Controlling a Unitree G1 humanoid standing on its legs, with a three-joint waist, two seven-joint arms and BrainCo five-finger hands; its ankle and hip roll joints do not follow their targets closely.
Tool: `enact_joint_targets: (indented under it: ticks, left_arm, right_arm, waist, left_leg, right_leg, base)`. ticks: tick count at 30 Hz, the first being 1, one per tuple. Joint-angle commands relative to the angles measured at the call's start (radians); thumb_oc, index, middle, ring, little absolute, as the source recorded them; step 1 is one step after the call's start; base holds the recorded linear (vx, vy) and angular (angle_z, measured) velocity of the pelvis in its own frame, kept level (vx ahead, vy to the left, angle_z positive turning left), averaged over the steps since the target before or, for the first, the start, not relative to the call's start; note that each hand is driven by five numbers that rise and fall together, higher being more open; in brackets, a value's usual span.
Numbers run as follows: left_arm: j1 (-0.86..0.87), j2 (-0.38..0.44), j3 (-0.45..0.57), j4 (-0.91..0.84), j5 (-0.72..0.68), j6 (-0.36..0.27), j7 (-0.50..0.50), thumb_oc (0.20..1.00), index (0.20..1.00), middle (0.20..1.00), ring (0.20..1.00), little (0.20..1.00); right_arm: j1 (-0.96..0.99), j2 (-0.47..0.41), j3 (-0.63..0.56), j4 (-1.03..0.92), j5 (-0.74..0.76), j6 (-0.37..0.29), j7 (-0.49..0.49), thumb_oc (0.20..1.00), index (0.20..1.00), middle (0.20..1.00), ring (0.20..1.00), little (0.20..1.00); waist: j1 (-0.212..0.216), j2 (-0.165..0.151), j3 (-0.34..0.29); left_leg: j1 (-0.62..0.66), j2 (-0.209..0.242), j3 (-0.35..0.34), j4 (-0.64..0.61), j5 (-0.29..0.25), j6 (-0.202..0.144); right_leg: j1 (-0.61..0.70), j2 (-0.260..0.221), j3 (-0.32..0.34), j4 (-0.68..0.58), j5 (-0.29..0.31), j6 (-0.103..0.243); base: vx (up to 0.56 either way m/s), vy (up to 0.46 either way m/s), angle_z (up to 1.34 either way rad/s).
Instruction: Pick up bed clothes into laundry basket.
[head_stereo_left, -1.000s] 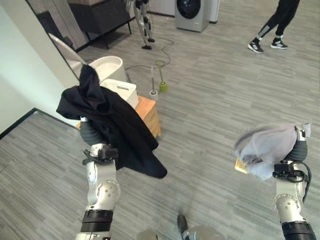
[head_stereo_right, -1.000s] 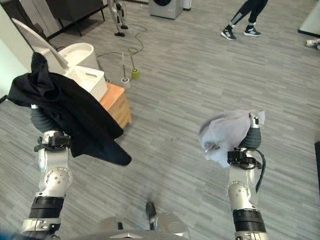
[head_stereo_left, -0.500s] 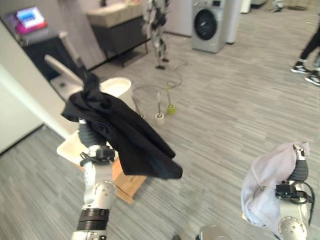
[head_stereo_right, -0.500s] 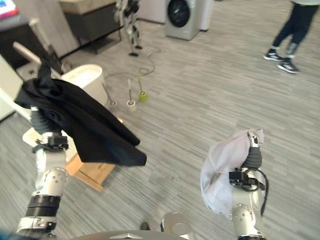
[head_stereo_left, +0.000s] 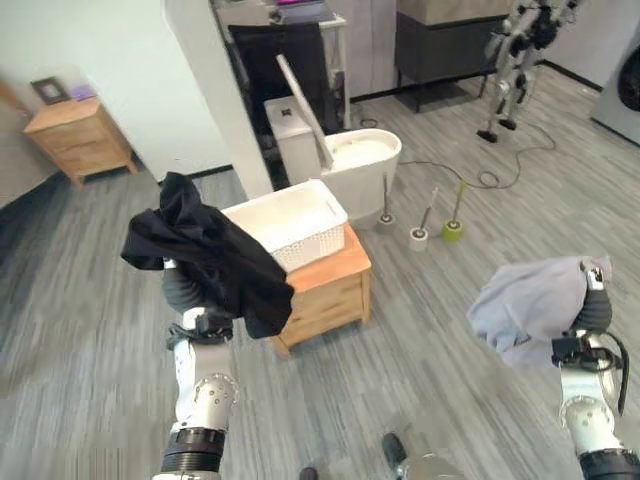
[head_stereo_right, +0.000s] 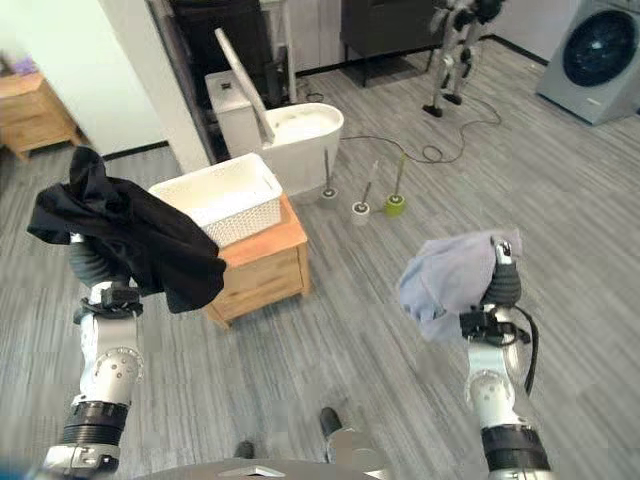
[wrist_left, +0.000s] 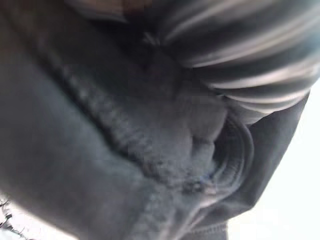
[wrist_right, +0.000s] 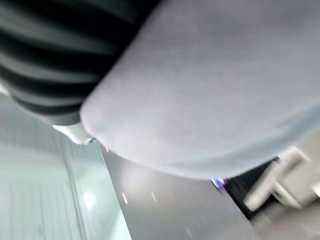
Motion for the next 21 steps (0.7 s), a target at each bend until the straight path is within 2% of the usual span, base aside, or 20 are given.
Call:
enact_joint_targets:
  ticks: [1, 2, 3, 4, 5, 6, 7, 10, 11, 16, 21]
  left_arm:
    - [-0.018, 0.077, 0.008, -0.069, -0.003, -0.037, -0.055, 0.200, 0.200, 0.200, 0.200, 0.200]
    - [-0.018, 0.072, 0.010, -0.073, -0.004, -0.033, -0.057, 0.200, 0.200, 0.200, 0.200, 0.200]
    - [-0.013, 0.067, 0.012, -0.069, -0.002, -0.023, -0.064, 0.200, 0.200, 0.200, 0.200, 0.200]
    - [-0.012, 0.067, 0.012, -0.069, -0.002, -0.023, -0.064, 0.200, 0.200, 0.200, 0.200, 0.200]
    - [0.002, 0.068, 0.013, -0.055, -0.001, -0.013, -0.073, 0.200, 0.200, 0.200, 0.200, 0.200]
    - [0.018, 0.065, 0.022, -0.047, 0.011, -0.014, -0.061, 0.200, 0.200, 0.200, 0.200, 0.200]
    - [0.027, 0.057, 0.040, -0.041, 0.023, -0.021, -0.045, 0.200, 0.200, 0.200, 0.200, 0.200]
    - [0.048, 0.058, 0.044, -0.039, 0.041, -0.018, -0.052, 0.200, 0.200, 0.200, 0.200, 0.200]
    - [0.121, 0.150, 0.013, -0.104, 0.159, 0.073, -0.001, 0.200, 0.200, 0.200, 0.200, 0.200]
    - [0.188, 0.118, 0.077, -0.088, 0.151, 0.059, 0.011, 0.200, 0.200, 0.200, 0.200, 0.200]
    - [0.192, 0.128, 0.110, -0.083, 0.158, 0.046, 0.035, 0.200, 0.200, 0.200, 0.200, 0.200]
  right_arm:
    - [0.031, -0.037, 0.001, -0.095, -0.039, -0.023, 0.037, 0.200, 0.200, 0.200, 0.200, 0.200]
    - [0.030, -0.039, 0.000, -0.101, -0.050, -0.019, 0.032, 0.200, 0.200, 0.200, 0.200, 0.200]
    - [0.041, -0.026, -0.016, -0.104, -0.071, -0.019, 0.024, 0.200, 0.200, 0.200, 0.200, 0.200]
    - [0.042, -0.026, -0.016, -0.105, -0.072, -0.019, 0.023, 0.200, 0.200, 0.200, 0.200, 0.200]
    - [0.056, -0.013, -0.027, -0.102, -0.080, -0.021, 0.018, 0.200, 0.200, 0.200, 0.200, 0.200]
    - [0.075, 0.008, -0.032, -0.107, -0.076, -0.020, 0.022, 0.200, 0.200, 0.200, 0.200, 0.200]
    - [0.102, 0.032, -0.037, -0.107, -0.092, -0.016, 0.023, 0.200, 0.200, 0.200, 0.200, 0.200]
    - [0.118, 0.025, -0.017, -0.113, -0.128, 0.004, 0.036, 0.200, 0.200, 0.200, 0.200, 0.200]
    - [0.103, 0.067, -0.222, -0.111, -0.156, -0.088, -0.125, 0.200, 0.200, 0.200, 0.200, 0.200]
    - [0.045, 0.066, -0.180, -0.106, -0.201, -0.073, -0.139, 0.200, 0.200, 0.200, 0.200, 0.200]
    - [-0.001, 0.087, -0.135, -0.091, -0.220, -0.071, -0.150, 0.200, 0.200, 0.200, 0.200, 0.200]
  waist:
    - [-0.038, -0.050, -0.065]
    - [-0.042, -0.052, -0.067]
    - [-0.061, -0.043, -0.083]
    - [-0.061, -0.043, -0.083]
    - [-0.075, -0.022, -0.097]
    - [-0.077, 0.002, -0.112]
    - [-0.088, 0.012, -0.119]
    - [-0.088, 0.024, -0.125]
    - [-0.013, -0.011, -0.044]
    - [0.023, 0.008, -0.062]
    - [0.050, 0.002, -0.050]
  left_leg:
    - [-0.030, -0.064, 0.111, 0.050, -0.049, -0.065]
    - [-0.017, -0.076, 0.132, 0.083, -0.069, -0.065]
    - [0.011, -0.082, 0.165, 0.047, -0.089, -0.059]
    - [0.015, -0.082, 0.165, 0.042, -0.087, -0.059]
    - [0.040, -0.065, 0.197, -0.026, -0.072, -0.056]
    - [0.060, -0.083, 0.153, -0.094, -0.054, -0.044]
    - [0.081, -0.088, 0.152, -0.134, -0.043, -0.042]
    - [0.096, -0.090, 0.165, -0.147, -0.046, -0.039]
    - [0.001, -0.037, 0.312, -0.091, -0.026, -0.037]
    - [0.044, -0.068, 0.285, -0.137, -0.028, -0.021]
    - [0.036, -0.088, 0.268, -0.125, -0.044, -0.007]
  right_leg:
    - [0.100, -0.143, 0.066, -0.125, -0.032, 0.050]
    - [0.095, -0.141, 0.060, -0.122, -0.032, 0.050]
    - [0.092, -0.138, 0.042, -0.142, -0.024, 0.054]
    - [0.094, -0.137, 0.041, -0.144, -0.023, 0.054]
    - [0.094, -0.129, 0.025, -0.148, -0.028, 0.058]
    - [0.093, -0.121, 0.020, -0.145, -0.029, 0.058]
    - [0.105, -0.130, 0.006, -0.158, -0.032, 0.061]
    - [0.107, -0.139, 0.014, -0.162, -0.033, 0.068]
    - [0.146, -0.231, -0.281, -0.214, -0.048, 0.117]
    - [0.159, -0.255, -0.285, -0.209, -0.029, 0.130]
    - [0.157, -0.279, -0.285, -0.210, -0.016, 0.143]
  base:
    - [-0.15, -0.146, 0.66]
    - [-0.10, -0.042, 0.28]
    - [-0.10, -0.046, 0.06]
    - [-0.02, 0.009, 0.03]
    - [0.09, 0.087, 0.28]
    - [0.10, 0.132, 0.45]
    - [0.07, 0.109, 0.20]
    - [0.01, 0.065, 0.12]
    - [0.01, 0.088, 0.32]
    - [0.02, 0.106, -0.19]
    - [-0.02, 0.106, 0.09]
